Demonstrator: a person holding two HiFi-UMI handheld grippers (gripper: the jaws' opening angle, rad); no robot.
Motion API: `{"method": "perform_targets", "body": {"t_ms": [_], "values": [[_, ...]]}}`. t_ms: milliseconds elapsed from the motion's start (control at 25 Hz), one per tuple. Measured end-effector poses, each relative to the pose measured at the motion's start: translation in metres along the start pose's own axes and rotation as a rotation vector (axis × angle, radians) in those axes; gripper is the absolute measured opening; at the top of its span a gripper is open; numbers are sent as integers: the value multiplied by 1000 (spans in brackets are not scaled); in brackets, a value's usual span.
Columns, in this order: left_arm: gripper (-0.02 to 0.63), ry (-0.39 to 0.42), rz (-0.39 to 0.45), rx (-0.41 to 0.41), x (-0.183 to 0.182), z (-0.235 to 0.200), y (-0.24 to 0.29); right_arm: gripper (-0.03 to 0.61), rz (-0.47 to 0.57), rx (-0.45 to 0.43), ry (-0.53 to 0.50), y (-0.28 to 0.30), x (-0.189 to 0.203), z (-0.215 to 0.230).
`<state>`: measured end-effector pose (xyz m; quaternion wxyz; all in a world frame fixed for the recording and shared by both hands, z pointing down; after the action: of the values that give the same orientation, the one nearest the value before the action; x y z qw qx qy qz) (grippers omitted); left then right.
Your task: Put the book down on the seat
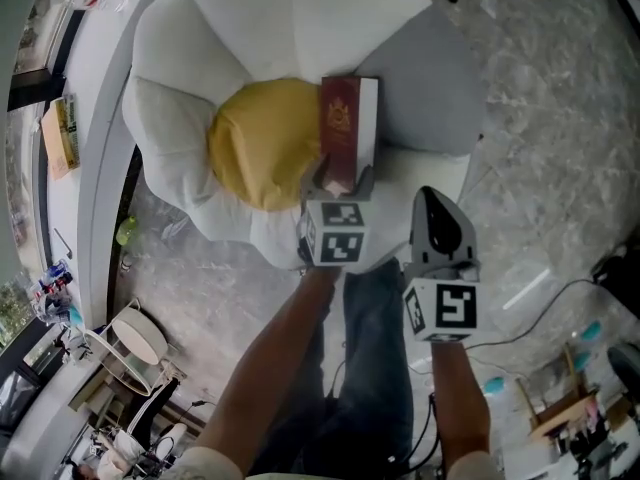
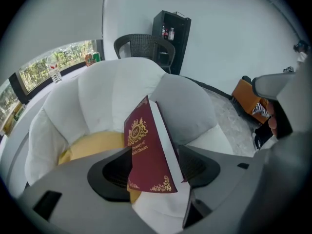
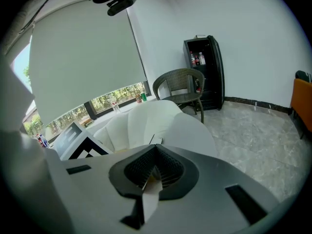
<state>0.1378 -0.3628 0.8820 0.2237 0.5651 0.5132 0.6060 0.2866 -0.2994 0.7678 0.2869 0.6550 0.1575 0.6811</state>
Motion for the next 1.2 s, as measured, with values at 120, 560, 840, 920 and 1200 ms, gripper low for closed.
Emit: {"method": "perform_targets", "body": {"t_ms": [120,560,840,920,1200], "values": [[299,-37,37,-10,-7,-7,-15,2,11,1,-16,-3,-11,-6],[129,-83,139,8,-36,-39,-111,2,61,6,-71,-37,-82,-55],[9,-87,349,68,-69,-61,-224,2,113,-10,-87,-82,-152,-102],[8,-62,419,74,-79,-68,-261,2,144,-22,-72,-97,-175,-118],[6,24,649,82,-110,-91,-400,2,260,-34,-144,-159,-254,-176]]}}
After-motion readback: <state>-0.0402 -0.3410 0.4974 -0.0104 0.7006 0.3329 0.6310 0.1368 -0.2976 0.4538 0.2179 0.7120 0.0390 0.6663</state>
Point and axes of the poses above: the fingertips, and each gripper's own axes: y forward along the fingers, z to its right, x out of its underside, the point moved 8 cm from there along -y, backward along the fingers, and after that the axes turned 9 degrees about -y, right-handed, at the moved point
